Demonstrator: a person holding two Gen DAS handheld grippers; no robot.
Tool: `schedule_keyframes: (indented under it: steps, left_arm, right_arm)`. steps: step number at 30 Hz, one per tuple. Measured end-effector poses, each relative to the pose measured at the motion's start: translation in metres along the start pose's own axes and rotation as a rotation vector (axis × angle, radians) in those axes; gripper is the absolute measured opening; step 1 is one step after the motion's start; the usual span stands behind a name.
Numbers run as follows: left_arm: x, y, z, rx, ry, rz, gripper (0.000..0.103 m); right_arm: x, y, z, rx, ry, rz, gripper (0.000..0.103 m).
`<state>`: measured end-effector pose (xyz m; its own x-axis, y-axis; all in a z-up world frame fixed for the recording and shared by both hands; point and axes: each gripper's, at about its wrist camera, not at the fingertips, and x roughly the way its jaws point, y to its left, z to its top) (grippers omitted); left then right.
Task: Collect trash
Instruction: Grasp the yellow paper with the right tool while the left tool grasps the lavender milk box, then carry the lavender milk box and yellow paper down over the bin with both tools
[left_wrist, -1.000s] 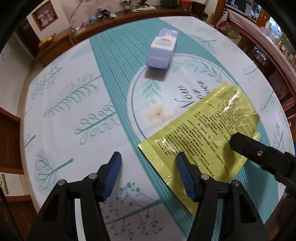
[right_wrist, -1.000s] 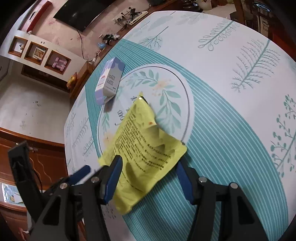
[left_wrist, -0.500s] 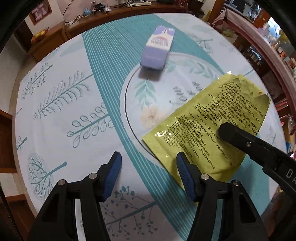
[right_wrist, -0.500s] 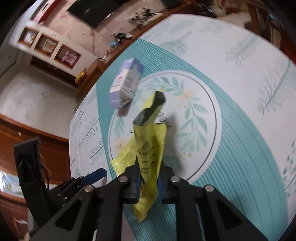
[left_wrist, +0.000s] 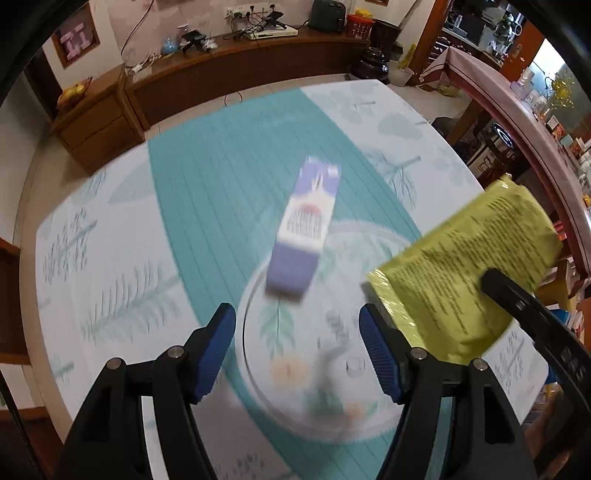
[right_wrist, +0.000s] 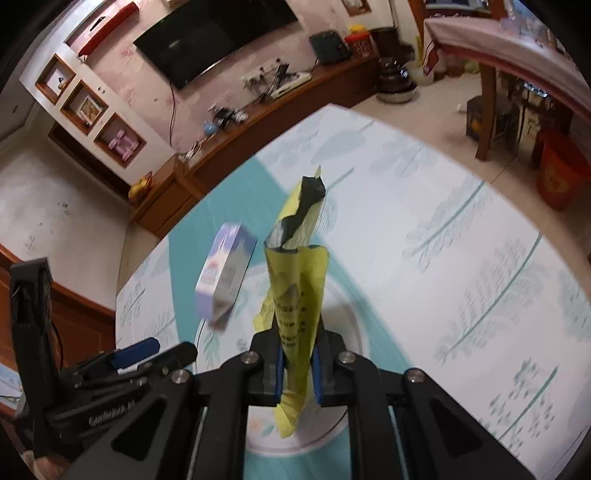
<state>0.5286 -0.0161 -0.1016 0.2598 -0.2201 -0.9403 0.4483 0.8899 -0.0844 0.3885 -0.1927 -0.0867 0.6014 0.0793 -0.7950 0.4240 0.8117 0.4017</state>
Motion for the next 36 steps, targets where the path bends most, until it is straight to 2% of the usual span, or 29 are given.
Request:
schedule_keyframes:
  steps: [7, 14, 16, 17, 19, 27, 32, 36]
  left_arm:
    - [0.044, -0.017, 0.048, 0.032, 0.049, 0.019, 0.068]
    - [0.083, -0.030, 0.064, 0.063, 0.093, 0.040, 0.066]
    - [0.088, -0.029, 0.063, 0.055, 0.101, 0.036, 0.042]
    - [0.085, -0.028, 0.062, 0.057, 0.085, 0.052, 0.036]
    - [0.084, -0.030, 0.058, 0.055, 0.084, 0.036, 0.034]
    - [0.035, -0.044, 0.007, 0.061, 0.050, 0.026, 0.034]
    - [-0.010, -0.064, -0.046, 0.051, 0.032, 0.025, 0.034]
    - [-0.053, -0.087, -0.103, 0.014, 0.001, 0.039, 0.034]
  right_arm:
    - [0.008, -0.001, 0.023, -0.009, -0.043, -0.032, 0.011]
    - [0.013, 0.004, 0.024, -0.041, -0.043, -0.043, 0.011]
    - [0.012, 0.004, 0.022, -0.053, -0.040, -0.043, 0.011]
    - [0.011, 0.005, 0.021, -0.056, -0.039, -0.043, 0.011]
    - [0.008, 0.003, 0.018, -0.059, -0.037, -0.039, 0.011]
    - [-0.021, -0.002, -0.007, -0.080, -0.025, -0.001, 0.011]
    - [-0.058, -0.015, -0.031, -0.088, -0.009, 0.056, 0.011]
    - [-0.105, -0.032, -0.057, -0.146, -0.001, 0.120, 0.011]
